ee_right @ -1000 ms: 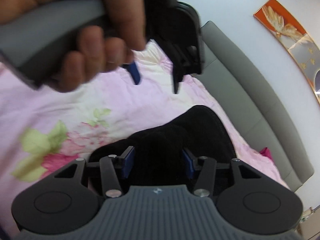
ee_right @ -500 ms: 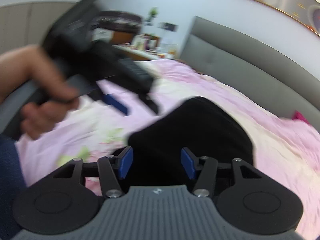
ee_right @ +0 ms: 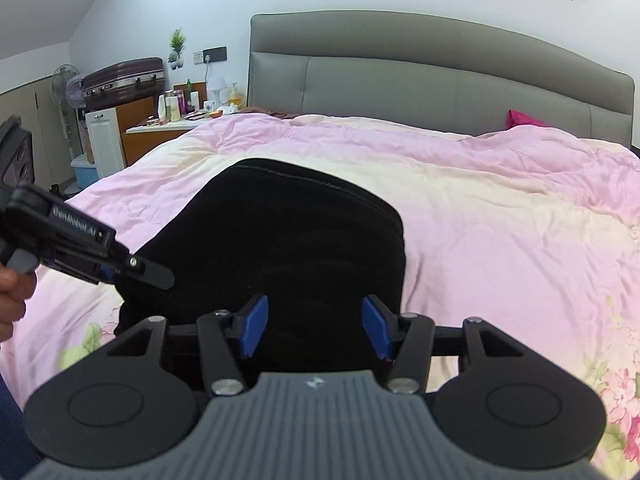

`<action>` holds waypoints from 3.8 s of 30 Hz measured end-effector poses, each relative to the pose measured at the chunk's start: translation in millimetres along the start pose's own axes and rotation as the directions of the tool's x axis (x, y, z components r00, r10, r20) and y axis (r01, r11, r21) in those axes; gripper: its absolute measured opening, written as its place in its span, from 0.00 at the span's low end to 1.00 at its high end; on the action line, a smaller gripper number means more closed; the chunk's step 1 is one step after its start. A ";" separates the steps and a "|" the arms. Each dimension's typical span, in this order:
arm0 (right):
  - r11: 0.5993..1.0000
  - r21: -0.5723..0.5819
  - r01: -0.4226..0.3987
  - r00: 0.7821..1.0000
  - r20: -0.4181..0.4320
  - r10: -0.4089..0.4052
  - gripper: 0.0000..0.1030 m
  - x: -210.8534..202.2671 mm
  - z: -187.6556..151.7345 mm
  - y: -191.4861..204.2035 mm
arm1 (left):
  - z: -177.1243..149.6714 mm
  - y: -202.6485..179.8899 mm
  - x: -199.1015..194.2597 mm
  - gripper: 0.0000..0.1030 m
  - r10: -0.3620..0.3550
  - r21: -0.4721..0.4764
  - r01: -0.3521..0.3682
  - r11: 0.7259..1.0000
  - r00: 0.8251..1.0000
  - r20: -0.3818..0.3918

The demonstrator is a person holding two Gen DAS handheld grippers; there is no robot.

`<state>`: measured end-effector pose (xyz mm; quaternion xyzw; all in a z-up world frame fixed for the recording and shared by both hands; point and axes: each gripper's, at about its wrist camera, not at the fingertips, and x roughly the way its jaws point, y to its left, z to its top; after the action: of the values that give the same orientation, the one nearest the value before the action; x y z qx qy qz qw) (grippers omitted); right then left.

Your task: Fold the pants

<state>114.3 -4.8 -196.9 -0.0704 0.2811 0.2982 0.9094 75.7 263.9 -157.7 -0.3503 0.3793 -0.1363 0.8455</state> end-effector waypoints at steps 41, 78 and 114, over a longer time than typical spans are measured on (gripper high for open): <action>0.987 0.046 -0.157 0.970 -0.179 0.163 0.53 116.7 111.8 35.1 | 3.1 36.4 -5.5 0.53 0.188 -0.107 -0.198 0.974 0.977 -0.096; 0.992 0.126 -0.026 0.956 -0.286 0.062 0.55 32.8 -32.9 -33.8 | 2.5 27.6 -2.8 0.68 0.311 -0.049 -0.312 0.949 0.950 -0.034; 0.861 0.474 -0.184 0.918 -0.229 0.323 0.80 102.3 2.3 -128.7 | 57.6 26.4 44.7 0.92 0.286 0.027 -0.285 0.958 0.946 -0.154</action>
<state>258.3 -57.3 -256.7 0.1322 0.4833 0.3303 0.8000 147.4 288.8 -173.5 -0.2780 0.4909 -0.0406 0.8247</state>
